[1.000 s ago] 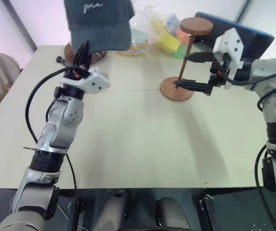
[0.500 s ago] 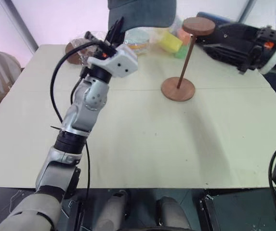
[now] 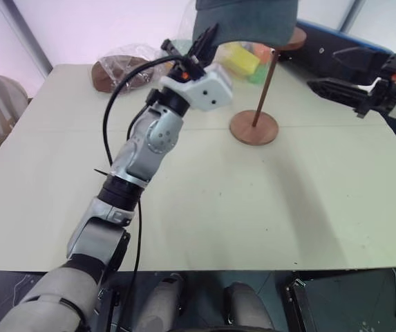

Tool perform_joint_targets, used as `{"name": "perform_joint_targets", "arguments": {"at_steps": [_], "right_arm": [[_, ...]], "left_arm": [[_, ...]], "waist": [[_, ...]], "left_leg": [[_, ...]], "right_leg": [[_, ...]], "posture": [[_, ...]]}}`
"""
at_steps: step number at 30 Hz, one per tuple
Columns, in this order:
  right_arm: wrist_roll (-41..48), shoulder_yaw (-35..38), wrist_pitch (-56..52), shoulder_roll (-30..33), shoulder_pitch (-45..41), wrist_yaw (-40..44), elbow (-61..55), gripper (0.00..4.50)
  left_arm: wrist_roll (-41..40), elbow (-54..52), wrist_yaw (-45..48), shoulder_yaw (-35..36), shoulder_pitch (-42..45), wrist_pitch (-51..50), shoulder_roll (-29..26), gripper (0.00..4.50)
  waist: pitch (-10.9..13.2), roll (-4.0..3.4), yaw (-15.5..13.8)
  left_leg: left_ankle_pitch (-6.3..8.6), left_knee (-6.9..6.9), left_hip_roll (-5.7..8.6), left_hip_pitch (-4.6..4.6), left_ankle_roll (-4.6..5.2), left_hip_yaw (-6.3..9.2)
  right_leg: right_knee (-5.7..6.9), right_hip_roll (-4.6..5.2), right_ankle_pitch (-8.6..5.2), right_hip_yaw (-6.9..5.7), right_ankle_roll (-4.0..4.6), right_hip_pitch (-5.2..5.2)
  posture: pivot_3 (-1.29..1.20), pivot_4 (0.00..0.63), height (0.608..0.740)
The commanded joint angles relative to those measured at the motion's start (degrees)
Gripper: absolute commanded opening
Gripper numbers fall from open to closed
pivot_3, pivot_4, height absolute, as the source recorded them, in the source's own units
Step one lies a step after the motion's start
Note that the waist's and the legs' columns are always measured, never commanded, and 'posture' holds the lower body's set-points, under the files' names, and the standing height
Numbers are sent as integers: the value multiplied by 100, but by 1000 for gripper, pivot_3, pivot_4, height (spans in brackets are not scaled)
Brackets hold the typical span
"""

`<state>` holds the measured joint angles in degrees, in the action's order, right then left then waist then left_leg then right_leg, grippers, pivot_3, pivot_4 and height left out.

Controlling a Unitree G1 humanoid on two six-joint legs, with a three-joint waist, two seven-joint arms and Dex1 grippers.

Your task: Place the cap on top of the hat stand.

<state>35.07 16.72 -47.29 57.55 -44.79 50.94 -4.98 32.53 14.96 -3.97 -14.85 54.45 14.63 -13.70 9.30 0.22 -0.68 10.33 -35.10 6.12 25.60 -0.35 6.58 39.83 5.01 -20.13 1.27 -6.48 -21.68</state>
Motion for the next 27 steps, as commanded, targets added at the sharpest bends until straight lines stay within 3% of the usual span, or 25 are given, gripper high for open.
{"name": "perform_joint_targets", "arguments": {"at_steps": [1,15,27], "right_arm": [[54,230,0,174,22,-77,-268,4500],[119,333,-179,381,226,-168,-484,4500],[82,297,-221,417,291,-229,-610,4500]], "left_arm": [[89,6,-120,-66,266,92,119,59],[981,934,-856,-651,717,-152,654,59],[1125,1421,-1014,-964,662,-357,1053,59]], "waist": [[0,1,0],[4,6,0],[5,8,-3]], "left_leg": [[0,0,0,0,0,0],[1,-1,1,0,1,-1],[1,-1,1,1,1,-1]], "right_leg": [[0,0,0,0,0,0],[0,-1,0,-1,-1,1],[1,0,-1,0,-2,0]], "posture": [[0,150,740],[0,150,740],[0,150,740]]}}
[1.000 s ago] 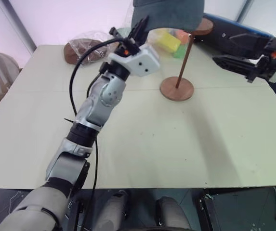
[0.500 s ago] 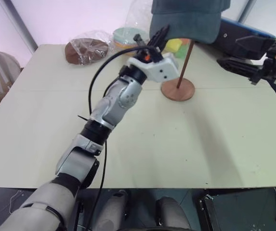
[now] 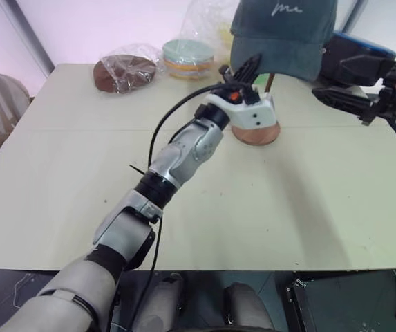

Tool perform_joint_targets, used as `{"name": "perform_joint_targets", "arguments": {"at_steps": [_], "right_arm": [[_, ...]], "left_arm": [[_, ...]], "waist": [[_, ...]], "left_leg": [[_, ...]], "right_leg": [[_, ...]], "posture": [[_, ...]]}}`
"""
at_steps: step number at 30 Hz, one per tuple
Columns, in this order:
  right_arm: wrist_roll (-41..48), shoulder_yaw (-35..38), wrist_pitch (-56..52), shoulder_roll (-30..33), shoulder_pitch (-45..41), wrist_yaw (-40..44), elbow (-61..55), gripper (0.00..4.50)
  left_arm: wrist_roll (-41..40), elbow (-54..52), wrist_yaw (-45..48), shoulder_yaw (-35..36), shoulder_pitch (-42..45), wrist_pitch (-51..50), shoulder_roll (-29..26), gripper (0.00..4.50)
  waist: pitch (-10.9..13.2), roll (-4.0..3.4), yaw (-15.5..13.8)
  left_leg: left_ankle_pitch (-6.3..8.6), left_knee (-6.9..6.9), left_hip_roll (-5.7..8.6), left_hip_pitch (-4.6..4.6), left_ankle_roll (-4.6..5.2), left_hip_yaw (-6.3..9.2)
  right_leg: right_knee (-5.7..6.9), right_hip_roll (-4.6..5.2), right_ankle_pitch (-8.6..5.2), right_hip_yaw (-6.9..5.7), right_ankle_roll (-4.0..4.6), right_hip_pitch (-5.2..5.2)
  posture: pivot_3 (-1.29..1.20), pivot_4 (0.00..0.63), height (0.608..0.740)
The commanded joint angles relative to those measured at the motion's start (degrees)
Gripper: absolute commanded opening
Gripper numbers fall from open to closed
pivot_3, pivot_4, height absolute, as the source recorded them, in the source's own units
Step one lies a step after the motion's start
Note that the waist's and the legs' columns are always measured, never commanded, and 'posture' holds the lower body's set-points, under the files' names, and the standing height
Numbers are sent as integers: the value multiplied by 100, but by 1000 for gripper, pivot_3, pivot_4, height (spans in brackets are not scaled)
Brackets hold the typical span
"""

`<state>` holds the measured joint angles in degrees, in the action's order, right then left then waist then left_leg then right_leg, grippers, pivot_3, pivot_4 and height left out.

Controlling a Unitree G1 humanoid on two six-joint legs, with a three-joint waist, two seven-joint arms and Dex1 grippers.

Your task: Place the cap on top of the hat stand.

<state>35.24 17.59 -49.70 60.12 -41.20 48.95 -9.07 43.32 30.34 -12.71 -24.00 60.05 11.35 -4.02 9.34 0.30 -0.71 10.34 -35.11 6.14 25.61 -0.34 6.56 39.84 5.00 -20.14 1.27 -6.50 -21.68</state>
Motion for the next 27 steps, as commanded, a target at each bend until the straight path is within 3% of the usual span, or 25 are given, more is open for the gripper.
{"name": "perform_joint_targets", "arguments": {"at_steps": [1,27], "right_arm": [[68,213,23,169,-66,-21,-195,4500],[9,93,108,154,-116,70,-113,4500]], "left_arm": [[36,-86,-136,-80,74,-30,138,59],[-69,-229,243,-368,-349,-45,254,59]], "waist": [[0,0,0],[0,0,0]], "left_leg": [[0,0,0,0,0,0],[0,0,0,0,0,-1]], "right_leg": [[0,0,0,0,0,0],[1,0,0,1,0,-1]], "posture": [[0,150,740],[0,150,740]]}}
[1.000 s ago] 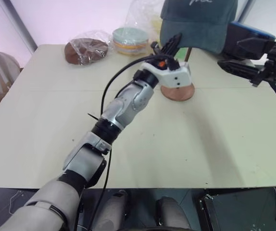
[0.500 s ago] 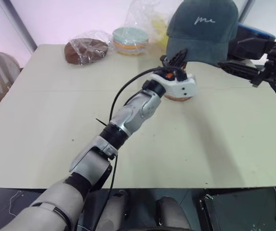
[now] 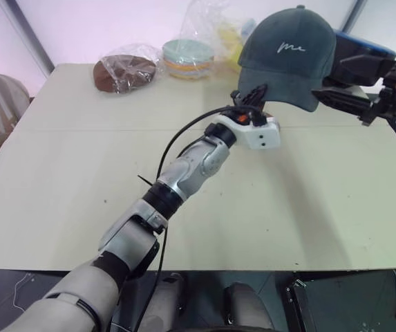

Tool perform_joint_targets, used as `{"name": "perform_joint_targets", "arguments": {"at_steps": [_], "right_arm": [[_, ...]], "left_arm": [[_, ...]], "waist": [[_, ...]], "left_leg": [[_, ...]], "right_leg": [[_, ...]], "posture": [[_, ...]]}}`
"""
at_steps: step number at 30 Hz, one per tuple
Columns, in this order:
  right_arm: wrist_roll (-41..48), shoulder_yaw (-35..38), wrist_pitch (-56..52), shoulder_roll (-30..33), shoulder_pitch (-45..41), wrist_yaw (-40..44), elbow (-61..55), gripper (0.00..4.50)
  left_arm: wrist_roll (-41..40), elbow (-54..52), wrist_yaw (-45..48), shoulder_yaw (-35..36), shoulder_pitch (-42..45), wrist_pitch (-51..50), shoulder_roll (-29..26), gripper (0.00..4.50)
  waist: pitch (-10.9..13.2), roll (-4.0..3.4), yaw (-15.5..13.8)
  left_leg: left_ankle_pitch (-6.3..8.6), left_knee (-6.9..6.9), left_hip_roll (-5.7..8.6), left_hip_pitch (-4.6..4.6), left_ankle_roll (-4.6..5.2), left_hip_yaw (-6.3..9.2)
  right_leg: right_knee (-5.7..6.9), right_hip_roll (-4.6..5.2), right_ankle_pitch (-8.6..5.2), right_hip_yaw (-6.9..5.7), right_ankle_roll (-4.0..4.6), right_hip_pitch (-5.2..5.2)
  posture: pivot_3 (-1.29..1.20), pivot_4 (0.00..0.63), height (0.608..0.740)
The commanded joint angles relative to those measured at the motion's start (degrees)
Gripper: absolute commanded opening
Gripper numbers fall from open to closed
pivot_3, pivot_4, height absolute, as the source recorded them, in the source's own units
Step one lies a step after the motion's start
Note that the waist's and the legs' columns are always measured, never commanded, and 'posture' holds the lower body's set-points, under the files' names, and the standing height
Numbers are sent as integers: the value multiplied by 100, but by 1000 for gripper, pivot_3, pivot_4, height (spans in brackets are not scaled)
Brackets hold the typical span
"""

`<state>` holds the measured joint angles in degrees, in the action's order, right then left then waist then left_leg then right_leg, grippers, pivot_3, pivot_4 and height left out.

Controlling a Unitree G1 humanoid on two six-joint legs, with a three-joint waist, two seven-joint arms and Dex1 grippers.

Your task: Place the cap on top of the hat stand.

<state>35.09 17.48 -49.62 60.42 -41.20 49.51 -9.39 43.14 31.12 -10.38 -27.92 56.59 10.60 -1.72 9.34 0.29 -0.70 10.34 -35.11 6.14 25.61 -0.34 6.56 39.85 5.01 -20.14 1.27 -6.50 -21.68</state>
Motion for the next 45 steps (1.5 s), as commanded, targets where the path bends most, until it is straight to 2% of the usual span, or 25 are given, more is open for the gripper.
{"name": "perform_joint_targets", "arguments": {"at_steps": [1,2,5,6,11,12,21,29,37,41,45], "right_arm": [[26,109,99,129,-113,20,-80,4500],[24,106,102,131,-116,23,-74,4500],[14,101,114,139,-125,37,-51,4500],[9,97,117,140,-131,40,-43,4500],[-23,58,151,141,-150,64,-7,4500],[-29,42,158,137,-166,66,1,4500],[-38,-32,214,115,-193,106,24,4500],[-65,-135,301,74,-275,156,111,4500],[-86,-223,412,50,-320,196,203,4500],[-90,-233,431,58,-313,214,202,4500],[-106,-247,443,56,-317,230,216,4500]], "left_arm": [[-51,-323,24,23,-19,25,26,59],[-73,-330,49,30,-33,31,28,59],[-113,-377,104,32,-85,67,33,1087],[-126,-384,130,27,-97,88,32,1495],[-227,-462,305,3,-184,269,14,4191],[-300,-474,426,-10,-238,319,7,4426],[-998,-836,1521,32,-878,508,-19,4426],[-1676,-1419,2377,185,-1474,271,-99,4426],[-2191,-1913,2850,442,-1716,-94,-174,4426],[-2692,-2326,3144,753,-1779,-431,-180,4426],[-3323,-2817,3572,1264,-1743,-896,-471,4426]], "waist": [[0,0,0],[0,0,0],[0,0,-1],[0,0,0],[0,0,0],[0,0,0],[-1,-2,2],[-2,-3,3],[-2,-3,1],[-2,-3,5],[-2,-3,9]], "left_leg": [[0,0,0,0,0,0],[0,0,0,0,0,0],[0,0,0,0,0,0],[0,-1,0,0,0,0],[0,0,0,0,0,0],[0,0,0,0,0,0],[0,0,-1,-1,0,0],[0,-2,-1,-2,0,0],[0,-4,-1,-2,0,1],[0,-5,-2,-3,0,1],[0,-5,-3,-3,0,1]], "right_leg": [[0,0,0,0,0,0],[0,0,0,0,0,0],[0,0,0,0,0,0],[0,0,0,0,0,0],[0,0,0,0,0,0],[0,0,0,0,0,0],[0,0,0,0,0,0],[0,1,0,0,0,2],[-1,1,0,0,0,4],[-1,1,0,0,0,4],[-1,0,0,0,1,4]], "posture": [[0,150,740],[0,150,740],[0,150,740],[0,150,740],[0,150,740],[0,150,740],[0,150,740],[0,150,740],[0,150,740],[0,150,740],[0,150,740]]}}
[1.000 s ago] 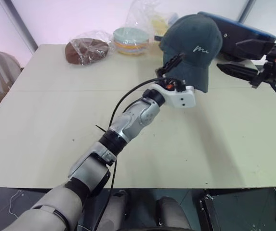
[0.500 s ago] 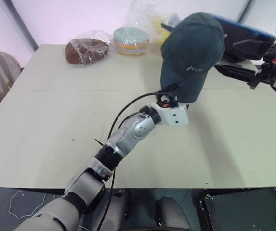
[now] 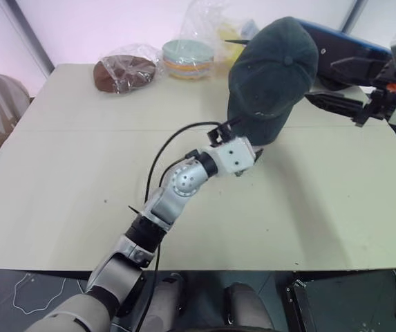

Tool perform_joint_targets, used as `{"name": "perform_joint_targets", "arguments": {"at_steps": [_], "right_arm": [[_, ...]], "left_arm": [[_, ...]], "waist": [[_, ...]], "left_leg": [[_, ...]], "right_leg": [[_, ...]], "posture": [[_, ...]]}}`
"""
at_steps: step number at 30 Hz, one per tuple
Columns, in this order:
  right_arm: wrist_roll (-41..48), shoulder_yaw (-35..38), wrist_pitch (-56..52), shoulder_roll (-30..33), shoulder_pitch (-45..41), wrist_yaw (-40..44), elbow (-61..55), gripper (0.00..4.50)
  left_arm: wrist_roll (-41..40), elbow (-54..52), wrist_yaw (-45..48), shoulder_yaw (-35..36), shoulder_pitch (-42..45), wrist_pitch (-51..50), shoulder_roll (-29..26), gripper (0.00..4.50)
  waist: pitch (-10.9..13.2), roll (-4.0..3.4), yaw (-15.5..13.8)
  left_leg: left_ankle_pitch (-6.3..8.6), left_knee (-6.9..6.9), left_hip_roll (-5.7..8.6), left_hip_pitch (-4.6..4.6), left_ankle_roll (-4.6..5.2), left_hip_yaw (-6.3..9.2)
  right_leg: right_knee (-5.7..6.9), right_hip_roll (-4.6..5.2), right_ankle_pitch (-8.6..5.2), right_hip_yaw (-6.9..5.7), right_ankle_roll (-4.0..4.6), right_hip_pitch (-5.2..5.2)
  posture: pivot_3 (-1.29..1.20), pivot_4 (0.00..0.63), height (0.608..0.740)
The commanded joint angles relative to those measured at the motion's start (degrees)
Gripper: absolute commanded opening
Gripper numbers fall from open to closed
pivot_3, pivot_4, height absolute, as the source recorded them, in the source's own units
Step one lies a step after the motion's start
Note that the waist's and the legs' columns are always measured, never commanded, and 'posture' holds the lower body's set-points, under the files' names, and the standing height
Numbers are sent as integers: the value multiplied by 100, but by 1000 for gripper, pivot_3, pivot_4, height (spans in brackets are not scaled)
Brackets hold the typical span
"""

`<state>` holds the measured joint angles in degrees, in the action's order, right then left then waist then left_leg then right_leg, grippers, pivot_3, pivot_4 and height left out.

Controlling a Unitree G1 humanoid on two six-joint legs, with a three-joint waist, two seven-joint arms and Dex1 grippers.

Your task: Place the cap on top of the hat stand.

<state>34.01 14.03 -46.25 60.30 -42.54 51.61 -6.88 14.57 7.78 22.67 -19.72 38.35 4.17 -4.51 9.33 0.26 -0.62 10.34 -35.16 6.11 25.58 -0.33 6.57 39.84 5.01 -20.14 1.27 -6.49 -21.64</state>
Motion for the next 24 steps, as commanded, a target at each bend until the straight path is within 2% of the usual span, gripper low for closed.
{"name": "perform_joint_targets", "arguments": {"at_steps": [1,7,12,18,24], "right_arm": [[-23,85,128,92,-166,43,-27,4500],[-94,57,285,277,17,353,-80,4500],[-227,28,510,476,217,651,-87,4500],[-331,39,692,650,302,892,-25,4500],[-317,94,665,701,281,987,-13,4500]], "left_arm": [[-763,-658,492,693,125,-475,-379,4426],[-3200,-1788,2442,1756,177,-2302,-1725,4426],[-4536,-1749,3098,2623,627,-3755,-2789,4426],[-5041,-1467,3673,2899,905,-4184,-3597,4426],[-5270,-1443,3880,2905,932,-4348,-3826,4426]], "waist": [[0,0,10],[0,-4,117],[2,-2,133],[1,-5,149],[1,-4,143]], "left_leg": [[0,0,0,-1,0,0],[0,3,-5,-2,-1,2],[1,-4,-4,-9,1,12],[2,3,-5,-15,3,11],[2,3,-5,-14,3,11]], "right_leg": [[0,0,0,0,0,0],[-1,-4,-1,-1,2,0],[-21,-2,0,-10,1,24],[-26,-2,-1,-8,1,26],[-28,-1,0,-5,1,27]], "posture": [[0,150,740],[0,150,740],[0,150,740],[0,150,740],[0,150,740]]}}
